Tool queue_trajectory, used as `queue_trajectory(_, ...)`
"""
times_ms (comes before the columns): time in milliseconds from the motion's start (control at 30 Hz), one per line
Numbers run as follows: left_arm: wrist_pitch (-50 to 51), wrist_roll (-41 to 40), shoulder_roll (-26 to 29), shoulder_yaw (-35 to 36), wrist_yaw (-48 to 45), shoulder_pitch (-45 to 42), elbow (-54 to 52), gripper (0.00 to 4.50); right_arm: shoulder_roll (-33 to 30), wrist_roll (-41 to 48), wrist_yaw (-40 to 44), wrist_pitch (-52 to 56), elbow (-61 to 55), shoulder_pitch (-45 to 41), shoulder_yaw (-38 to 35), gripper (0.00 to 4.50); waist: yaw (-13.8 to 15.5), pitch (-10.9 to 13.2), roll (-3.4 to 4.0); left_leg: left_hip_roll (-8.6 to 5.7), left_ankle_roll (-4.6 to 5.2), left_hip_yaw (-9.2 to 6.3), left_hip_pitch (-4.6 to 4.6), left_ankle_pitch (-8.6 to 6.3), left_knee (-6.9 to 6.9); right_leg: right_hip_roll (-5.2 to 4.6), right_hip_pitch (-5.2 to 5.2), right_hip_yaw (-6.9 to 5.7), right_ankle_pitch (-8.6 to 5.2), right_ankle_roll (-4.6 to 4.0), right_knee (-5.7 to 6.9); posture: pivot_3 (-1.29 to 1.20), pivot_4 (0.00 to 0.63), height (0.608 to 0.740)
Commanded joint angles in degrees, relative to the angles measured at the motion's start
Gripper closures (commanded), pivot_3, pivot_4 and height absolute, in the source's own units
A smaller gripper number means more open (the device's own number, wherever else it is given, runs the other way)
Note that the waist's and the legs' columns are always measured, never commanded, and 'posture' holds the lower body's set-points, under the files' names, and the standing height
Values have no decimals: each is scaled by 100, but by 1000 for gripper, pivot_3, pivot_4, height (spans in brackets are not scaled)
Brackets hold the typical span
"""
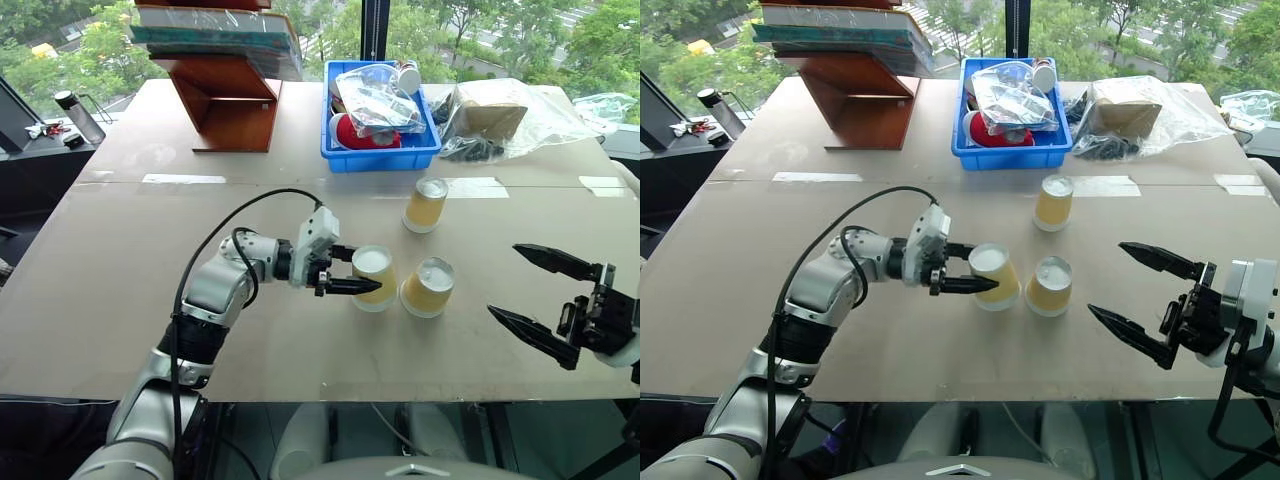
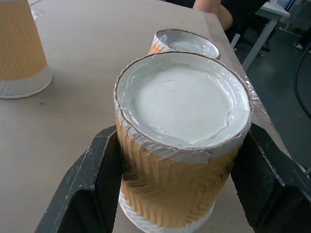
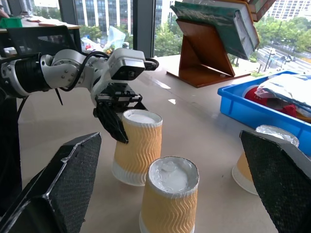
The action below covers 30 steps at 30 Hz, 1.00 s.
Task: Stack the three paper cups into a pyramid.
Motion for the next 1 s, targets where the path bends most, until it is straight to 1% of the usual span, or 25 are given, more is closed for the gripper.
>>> queue_trajectory(33,-297,194,-42,-102,-59,-135,-1,1949,50,-13,-79,-119,-231,67,-124,0,0,0,0,0,0,0,0,0,0,0,0,0,0,0,0,0,150,740)
queue_trajectory(167,-489,384,-126,-218,-46,-174,100,1949,56,-27,-127,-124,-268,106,-121,0,1,0,0,0,0,0,0,0,0,0,0,0,0,0,0,0,150,740)
queue_trajectory(567,-629,564,-254,-302,-34,-184,148,1949,23,-9,-156,-101,-323,193,-183,0,3,0,0,-1,0,-1,0,0,1,-1,0,0,0,0,1,0,150,740)
queue_trajectory(633,-635,562,-265,-315,-41,-181,139,954,18,-6,-155,-95,-331,209,-193,0,2,0,0,-1,1,-2,0,0,1,-1,0,0,0,0,2,0,150,740)
queue_trajectory(667,-645,556,-267,-312,-42,-180,129,634,17,-2,-153,-92,-337,218,-201,0,2,0,0,-1,1,-1,0,0,1,-1,0,0,0,0,1,0,150,740)
queue_trajectory(700,-625,532,-263,-300,-43,-179,99,172,15,-1,-152,-90,-342,228,-209,0,1,0,0,-1,1,-2,0,0,1,0,0,0,0,0,2,0,150,740)
queue_trajectory(733,-596,503,-255,-285,-47,-176,60,80,12,3,-153,-87,-348,235,-217,0,2,0,0,-1,1,-2,0,0,1,-1,0,0,0,0,2,0,150,740)
queue_trajectory(867,-420,323,-128,-177,-100,-95,-220,80,-15,-55,-235,-64,-343,167,-183,0,0,0,0,-1,1,-2,0,0,1,-1,0,0,0,0,2,0,150,740)
queue_trajectory(1000,-135,-61,204,175,-138,191,-752,80,-143,-263,-756,275,-297,-239,89,0,-35,0,0,0,0,0,2,0,0,-1,-1,4,0,0,4,0,150,740)
